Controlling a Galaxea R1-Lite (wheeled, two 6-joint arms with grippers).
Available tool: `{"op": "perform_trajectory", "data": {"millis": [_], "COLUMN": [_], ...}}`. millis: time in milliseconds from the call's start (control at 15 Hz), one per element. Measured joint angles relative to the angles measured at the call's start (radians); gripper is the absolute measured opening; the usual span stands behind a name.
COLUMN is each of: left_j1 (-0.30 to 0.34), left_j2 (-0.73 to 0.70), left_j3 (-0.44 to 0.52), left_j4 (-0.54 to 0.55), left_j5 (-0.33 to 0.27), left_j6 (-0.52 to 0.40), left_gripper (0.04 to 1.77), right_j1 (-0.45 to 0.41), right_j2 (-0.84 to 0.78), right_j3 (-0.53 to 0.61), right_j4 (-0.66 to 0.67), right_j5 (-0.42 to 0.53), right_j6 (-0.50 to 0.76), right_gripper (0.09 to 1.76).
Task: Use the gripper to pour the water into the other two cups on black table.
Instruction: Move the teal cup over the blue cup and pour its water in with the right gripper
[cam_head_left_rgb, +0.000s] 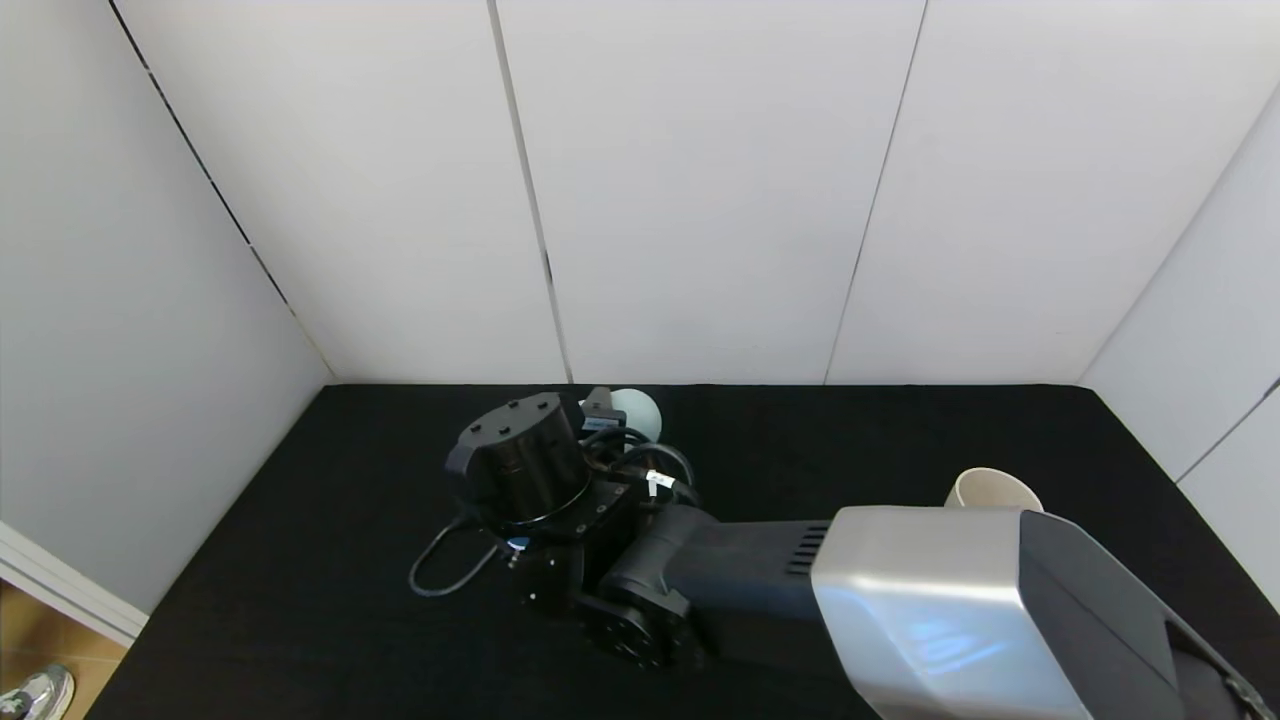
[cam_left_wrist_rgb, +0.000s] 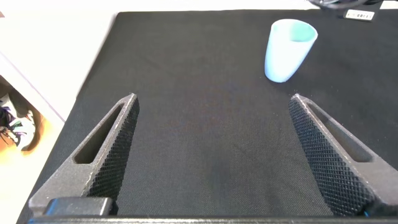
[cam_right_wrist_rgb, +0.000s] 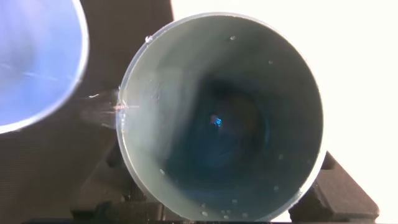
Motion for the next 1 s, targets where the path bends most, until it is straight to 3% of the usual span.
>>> {"op": "perform_trajectory", "data": {"millis": [467, 1000], "left_j1": [0.000, 0.000], "left_j2": [0.000, 0.000], "left_j3": [0.000, 0.000], "left_j4": [0.000, 0.000], "left_j5": [0.000, 0.000], "left_j6": [0.000, 0.000], "left_gripper": [1.72, 1.72], "right_j1": [0.002, -0.001], "right_j2": [0.040, 0.112], "right_j3": [0.002, 0.003], "right_j4": [-0.174, -0.564], "right_j5": [-0.072, -0.075], "right_j6": [-0.190, -0.538], "right_gripper": [1.19, 1.19]}}
